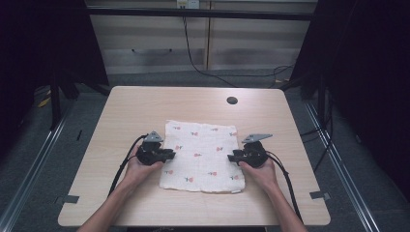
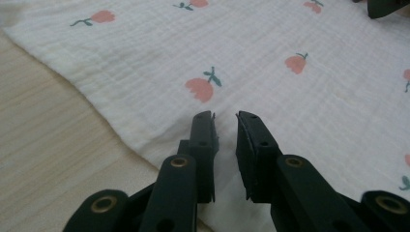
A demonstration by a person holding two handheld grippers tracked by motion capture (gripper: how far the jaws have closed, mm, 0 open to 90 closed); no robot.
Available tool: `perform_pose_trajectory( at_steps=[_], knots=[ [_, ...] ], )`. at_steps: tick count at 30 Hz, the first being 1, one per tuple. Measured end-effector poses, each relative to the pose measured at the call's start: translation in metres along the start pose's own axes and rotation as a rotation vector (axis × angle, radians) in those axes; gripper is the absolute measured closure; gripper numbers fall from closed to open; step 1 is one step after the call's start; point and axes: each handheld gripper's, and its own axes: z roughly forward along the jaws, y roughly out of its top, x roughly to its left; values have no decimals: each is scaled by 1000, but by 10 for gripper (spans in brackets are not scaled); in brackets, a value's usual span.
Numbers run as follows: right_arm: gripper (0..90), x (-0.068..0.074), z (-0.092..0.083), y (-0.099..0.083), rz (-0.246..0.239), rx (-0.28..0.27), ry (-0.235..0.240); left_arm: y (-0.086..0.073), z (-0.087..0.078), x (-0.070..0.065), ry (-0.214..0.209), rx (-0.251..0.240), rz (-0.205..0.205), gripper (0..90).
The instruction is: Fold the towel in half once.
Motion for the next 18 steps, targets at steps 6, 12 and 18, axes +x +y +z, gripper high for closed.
perform_pose_trajectory(
  at_steps=[6, 12, 18],
  knots=[
    [703, 0, -4, -2, 9, 20, 9, -4, -4, -1, -11, 3, 13, 820],
    [707, 6, -10, -8, 2, 28, 18, -8, -9, -6, -15, 11, 23, 826],
    [705, 12, -18, -16, -23, 35, 31, -17, -19, -14, -28, 29, 24, 826]
  ],
)
